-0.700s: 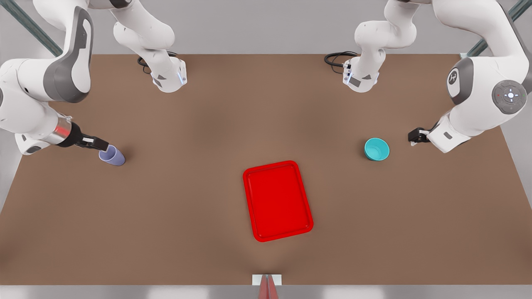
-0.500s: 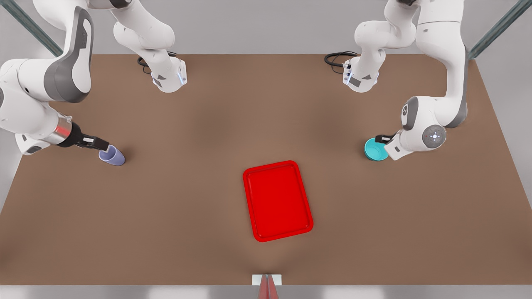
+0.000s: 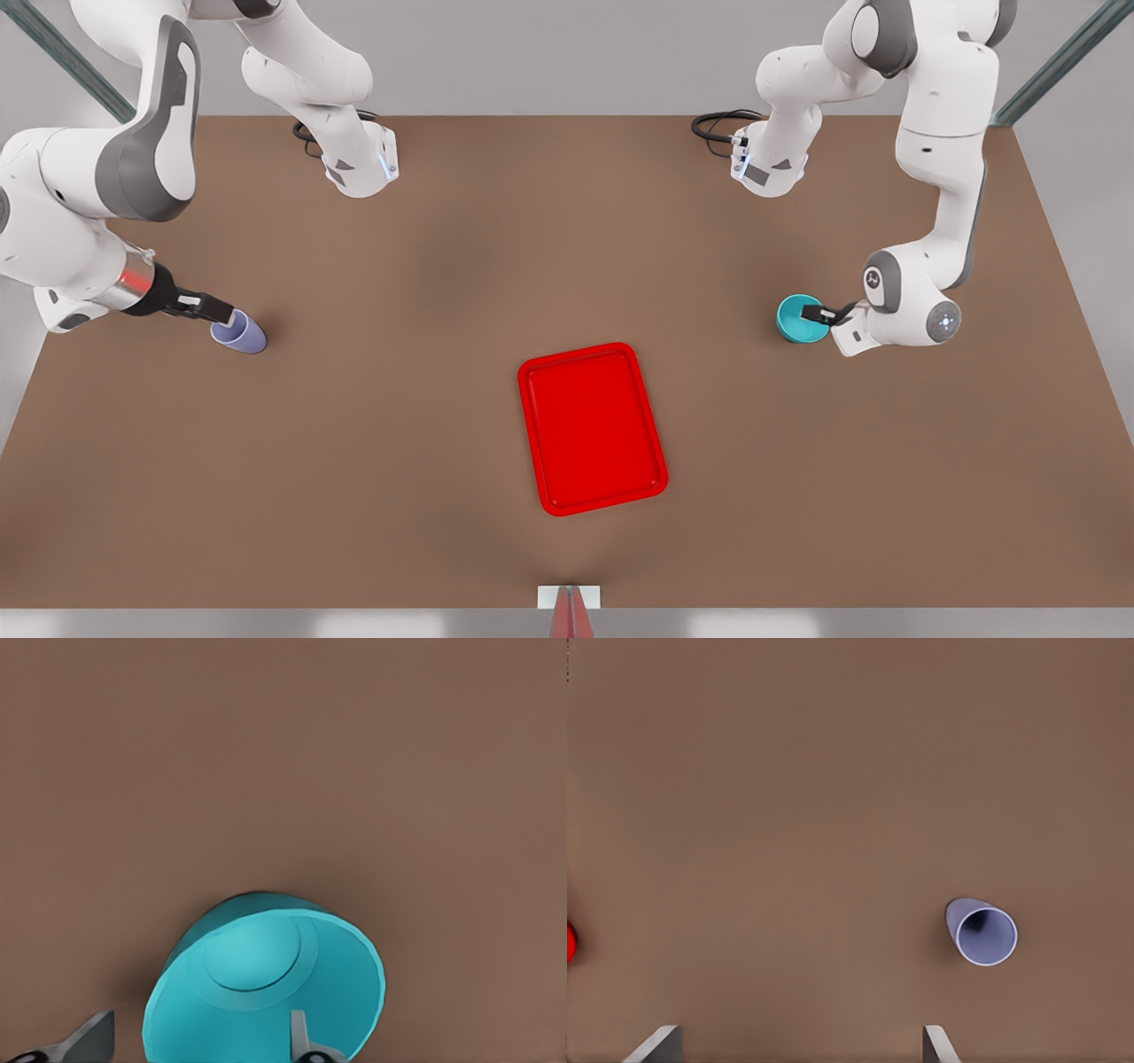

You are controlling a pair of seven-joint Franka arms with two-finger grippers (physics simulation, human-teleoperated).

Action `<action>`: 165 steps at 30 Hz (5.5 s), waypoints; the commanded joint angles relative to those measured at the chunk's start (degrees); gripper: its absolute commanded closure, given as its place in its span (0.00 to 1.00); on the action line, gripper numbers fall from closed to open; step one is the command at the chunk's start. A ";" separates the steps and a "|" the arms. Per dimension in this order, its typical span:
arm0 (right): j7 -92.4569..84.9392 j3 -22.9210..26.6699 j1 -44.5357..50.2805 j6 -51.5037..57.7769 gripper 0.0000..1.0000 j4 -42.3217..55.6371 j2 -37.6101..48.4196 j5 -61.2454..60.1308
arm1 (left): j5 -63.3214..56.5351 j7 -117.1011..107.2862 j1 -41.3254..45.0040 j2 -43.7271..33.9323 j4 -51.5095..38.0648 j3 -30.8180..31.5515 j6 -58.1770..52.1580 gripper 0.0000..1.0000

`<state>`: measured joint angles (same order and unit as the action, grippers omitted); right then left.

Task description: Place the bowl on the tray with the left arm and the cup on the tray with the right arm

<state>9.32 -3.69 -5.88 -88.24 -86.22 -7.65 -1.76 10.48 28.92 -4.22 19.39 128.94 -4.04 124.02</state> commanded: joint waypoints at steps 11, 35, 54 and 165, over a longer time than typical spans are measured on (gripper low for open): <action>0.00 0.00 -0.01 -0.18 0.00 0.26 -0.35 0.00 | 0.24 -0.35 0.26 2.84 -2.29 0.26 2.81 0.78; 0.00 0.00 -0.01 -0.18 0.00 0.18 -0.35 0.00 | 9.56 -31.29 20.92 9.43 -25.22 1.41 -3.34 0.79; -0.09 0.00 -0.10 -0.18 0.00 0.00 -0.35 -0.09 | 15.80 -61.35 30.15 30.09 -51.24 2.37 2.90 0.79; 24.87 -12.57 28.73 -29.09 0.79 17.58 -40.25 -2.64 | -14.96 -29.09 13.97 -6.74 -40.25 4.75 -35.86 0.00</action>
<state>34.45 -16.25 22.86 -117.45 -68.88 -47.91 -4.52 -4.50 -0.18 9.71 12.73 88.68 0.77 88.15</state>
